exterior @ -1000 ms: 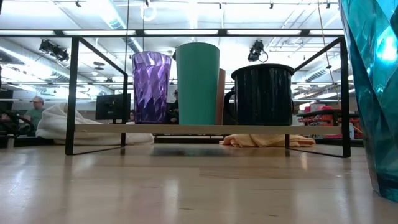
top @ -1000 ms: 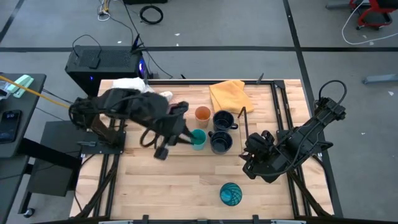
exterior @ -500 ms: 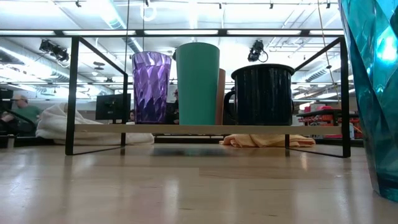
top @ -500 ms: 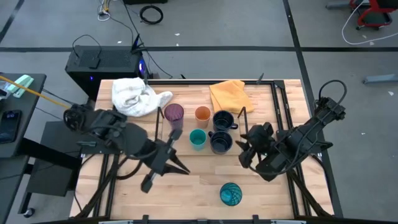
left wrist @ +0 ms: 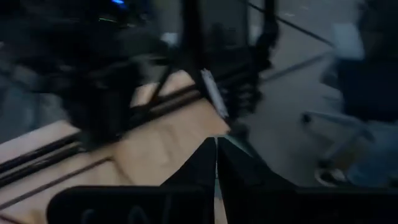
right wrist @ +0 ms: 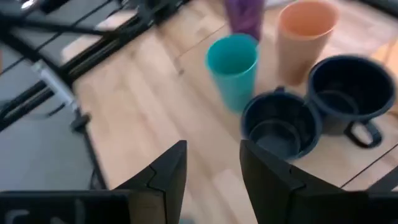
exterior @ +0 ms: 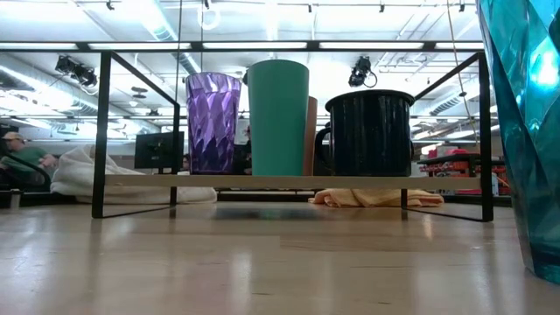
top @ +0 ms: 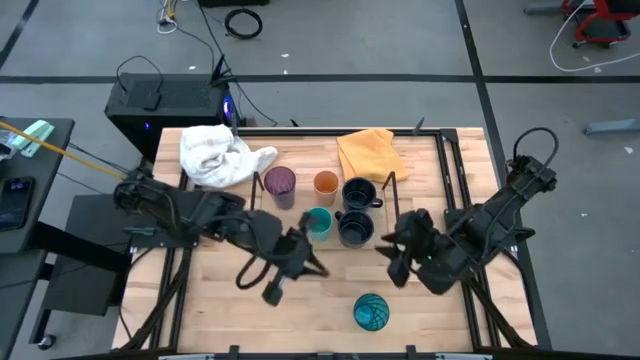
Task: Stack small to large cups/mugs on shelf
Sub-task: Put the blue transparent glass on the shelf
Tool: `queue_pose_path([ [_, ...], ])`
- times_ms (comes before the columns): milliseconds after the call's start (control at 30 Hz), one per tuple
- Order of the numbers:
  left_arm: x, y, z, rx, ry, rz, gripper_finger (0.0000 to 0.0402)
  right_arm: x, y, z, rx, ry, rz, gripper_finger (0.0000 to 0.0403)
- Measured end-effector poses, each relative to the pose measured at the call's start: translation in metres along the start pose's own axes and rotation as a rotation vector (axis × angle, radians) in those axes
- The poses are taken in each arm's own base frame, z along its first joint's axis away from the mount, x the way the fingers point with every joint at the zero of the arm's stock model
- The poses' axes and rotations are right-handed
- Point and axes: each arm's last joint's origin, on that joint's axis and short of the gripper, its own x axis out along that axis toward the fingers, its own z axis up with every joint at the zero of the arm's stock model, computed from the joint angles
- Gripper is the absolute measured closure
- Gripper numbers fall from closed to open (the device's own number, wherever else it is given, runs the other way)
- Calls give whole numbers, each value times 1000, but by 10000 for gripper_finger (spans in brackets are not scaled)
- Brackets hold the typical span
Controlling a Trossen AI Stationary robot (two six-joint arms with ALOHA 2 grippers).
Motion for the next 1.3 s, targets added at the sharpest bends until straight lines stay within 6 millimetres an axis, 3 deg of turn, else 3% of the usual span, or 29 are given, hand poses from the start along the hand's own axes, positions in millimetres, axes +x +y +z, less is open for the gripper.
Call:
queue_pose_path([
  [167, -25, 29, 17, -55, -79, 185, 387, -13, 8, -20, -84, 131, 95, 248],
  [300, -41, 45, 24, -84, -117, 299, 384, -11, 10, -43, -169, 251, 136, 248],
  [500, -55, 49, 26, -125, -124, 344, 373, -1, 12, -63, -203, 308, 175, 247],
  [800, -37, 32, 19, -114, -50, 292, 378, 11, 11, -79, -145, 326, 176, 249],
  [1300, -37, 29, 13, -92, 13, 277, 365, 19, 19, -96, -70, 448, 154, 250],
])
